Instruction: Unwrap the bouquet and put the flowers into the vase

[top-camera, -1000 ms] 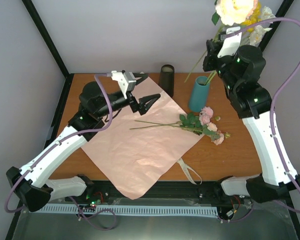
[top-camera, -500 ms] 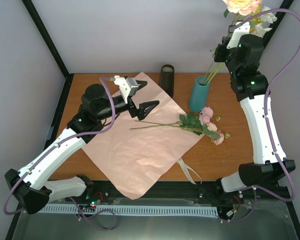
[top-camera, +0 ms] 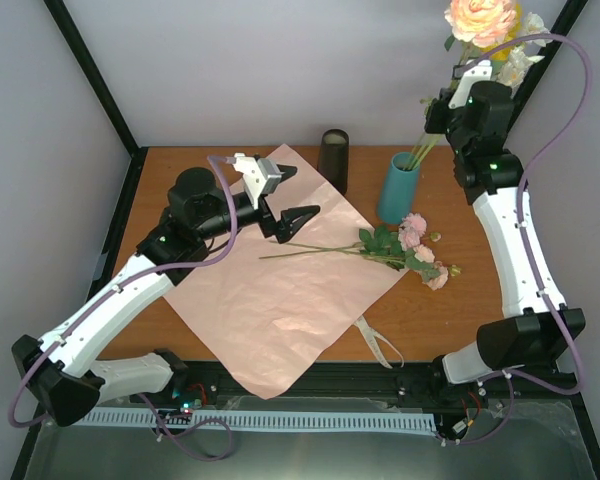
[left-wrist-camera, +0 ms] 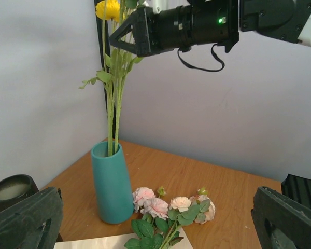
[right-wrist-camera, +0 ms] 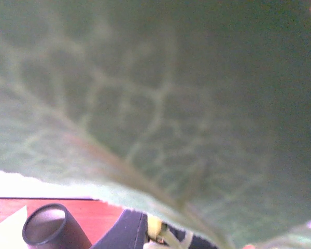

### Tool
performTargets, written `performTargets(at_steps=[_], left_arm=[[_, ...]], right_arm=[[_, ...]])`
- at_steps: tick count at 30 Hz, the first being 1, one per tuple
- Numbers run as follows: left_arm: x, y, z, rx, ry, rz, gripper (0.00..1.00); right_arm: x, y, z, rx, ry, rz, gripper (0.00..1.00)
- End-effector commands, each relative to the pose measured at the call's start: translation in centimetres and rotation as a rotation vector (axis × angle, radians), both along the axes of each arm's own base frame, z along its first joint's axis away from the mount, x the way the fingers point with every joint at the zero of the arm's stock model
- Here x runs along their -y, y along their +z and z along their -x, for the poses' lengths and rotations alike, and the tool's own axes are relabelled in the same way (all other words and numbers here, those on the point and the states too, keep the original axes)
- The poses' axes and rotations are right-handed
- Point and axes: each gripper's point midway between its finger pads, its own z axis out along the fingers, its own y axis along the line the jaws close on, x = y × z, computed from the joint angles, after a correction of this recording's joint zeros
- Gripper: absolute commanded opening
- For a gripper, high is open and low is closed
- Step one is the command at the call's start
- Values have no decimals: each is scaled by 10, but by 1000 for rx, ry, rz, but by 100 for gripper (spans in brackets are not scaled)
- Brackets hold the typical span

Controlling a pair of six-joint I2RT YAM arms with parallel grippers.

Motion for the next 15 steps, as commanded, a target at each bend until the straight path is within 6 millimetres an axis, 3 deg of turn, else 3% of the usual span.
performTargets(at_steps=[1, 5, 15], left_arm=[[4, 11, 5, 29, -29, 2, 99], [4, 11, 6, 24, -33, 2, 99], [4, 10, 9, -6, -43, 10, 100]], right_arm=[[2, -20, -12, -16, -10, -37, 3], [3, -46, -16, -74, -25, -64, 5], [4, -116, -19, -298, -82, -170, 24]])
